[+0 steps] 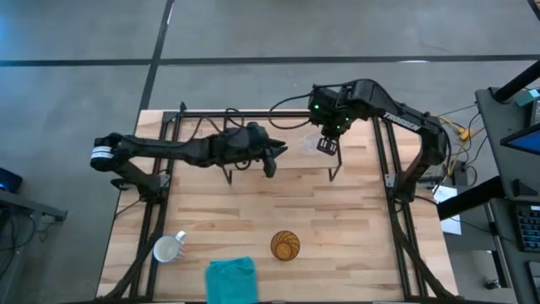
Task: Stack small to large cups/mugs on shelf
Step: Put the transparent mug on the shelf
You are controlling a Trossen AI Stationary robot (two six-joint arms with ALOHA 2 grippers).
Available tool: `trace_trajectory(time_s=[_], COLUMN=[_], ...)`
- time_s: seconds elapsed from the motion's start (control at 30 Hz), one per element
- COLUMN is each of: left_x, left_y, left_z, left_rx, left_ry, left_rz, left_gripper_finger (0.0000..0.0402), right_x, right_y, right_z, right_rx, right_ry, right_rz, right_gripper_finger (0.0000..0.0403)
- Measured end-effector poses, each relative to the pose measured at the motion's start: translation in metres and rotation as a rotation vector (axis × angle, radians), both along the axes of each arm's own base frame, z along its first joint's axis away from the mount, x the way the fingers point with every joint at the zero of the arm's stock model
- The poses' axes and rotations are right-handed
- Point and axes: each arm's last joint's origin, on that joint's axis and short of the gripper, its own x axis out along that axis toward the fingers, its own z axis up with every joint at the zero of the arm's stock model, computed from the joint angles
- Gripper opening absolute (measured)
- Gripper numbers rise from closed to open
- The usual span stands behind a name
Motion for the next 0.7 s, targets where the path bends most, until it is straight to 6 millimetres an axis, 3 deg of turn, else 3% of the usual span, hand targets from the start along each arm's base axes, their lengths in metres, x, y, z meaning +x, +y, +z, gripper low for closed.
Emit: trace_trajectory(time_s=[0.23, 0.7], left_x=[0.013, 0.032], left_y=[0.005, 0.018], left_z=[-0.007, -0.029], left_rx=[-0.005, -0.101], left_ry=[-0.060, -0.086], left_rz=[-0.036, -0.090], left_gripper_finger=[0.0067, 0.0067], right_x=[-0.011, -0.005], right_y=[-0.003, -0.006], right_z=[-0.003, -0.018], right_rx=[0.069, 0.077], right_ry=[-0.006, 0.054], right_rz=[0.016, 0.084], right_gripper_finger=[0.0008, 0.0008])
